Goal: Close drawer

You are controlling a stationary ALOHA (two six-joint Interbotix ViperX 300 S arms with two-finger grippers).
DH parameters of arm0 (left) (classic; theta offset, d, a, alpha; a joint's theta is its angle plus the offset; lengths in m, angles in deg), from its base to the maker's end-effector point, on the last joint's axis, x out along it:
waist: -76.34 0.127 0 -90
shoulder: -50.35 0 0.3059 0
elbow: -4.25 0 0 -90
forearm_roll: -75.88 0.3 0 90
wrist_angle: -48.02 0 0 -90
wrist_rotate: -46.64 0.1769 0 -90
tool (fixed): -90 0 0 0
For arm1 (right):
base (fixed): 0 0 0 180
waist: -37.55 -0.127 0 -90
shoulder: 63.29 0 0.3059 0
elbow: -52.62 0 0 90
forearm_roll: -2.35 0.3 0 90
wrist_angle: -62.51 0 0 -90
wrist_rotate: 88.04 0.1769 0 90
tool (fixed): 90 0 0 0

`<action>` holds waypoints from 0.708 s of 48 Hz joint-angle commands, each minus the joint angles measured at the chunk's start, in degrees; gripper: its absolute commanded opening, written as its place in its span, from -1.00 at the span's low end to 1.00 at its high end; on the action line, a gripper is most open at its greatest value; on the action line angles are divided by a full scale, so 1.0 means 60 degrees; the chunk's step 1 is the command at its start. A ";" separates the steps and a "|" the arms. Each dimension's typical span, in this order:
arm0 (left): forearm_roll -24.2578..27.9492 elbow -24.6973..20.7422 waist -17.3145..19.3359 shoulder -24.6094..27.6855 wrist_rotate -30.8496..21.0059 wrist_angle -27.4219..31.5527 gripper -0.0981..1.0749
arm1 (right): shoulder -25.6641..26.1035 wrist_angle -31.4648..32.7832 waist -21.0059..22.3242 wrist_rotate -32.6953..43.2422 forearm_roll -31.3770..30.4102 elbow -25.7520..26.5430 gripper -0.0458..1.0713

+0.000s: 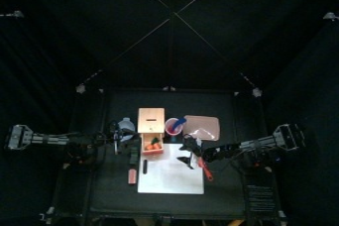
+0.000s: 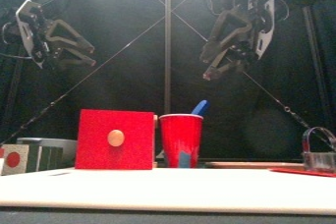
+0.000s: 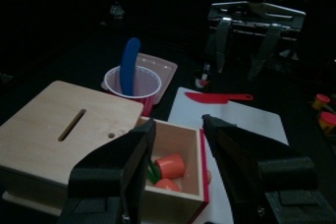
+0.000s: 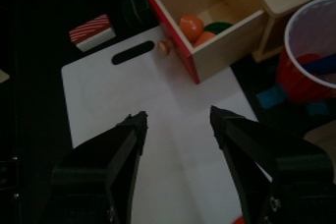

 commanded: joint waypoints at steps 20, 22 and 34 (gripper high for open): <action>-0.1992 -0.2183 0.3018 0.0366 0.0117 0.1099 0.54 | -0.1450 -0.0645 -0.0073 -0.0059 0.0234 0.1113 0.63; -0.2036 -0.2739 0.3706 0.0674 0.0161 0.2007 0.54 | -0.1626 -0.0630 -0.0117 -0.0073 0.0322 0.1201 0.62; -0.1011 -0.6035 0.5332 0.3618 0.0439 0.6138 0.54 | -0.2446 -0.0645 -0.0366 -0.0088 0.0454 0.1626 0.22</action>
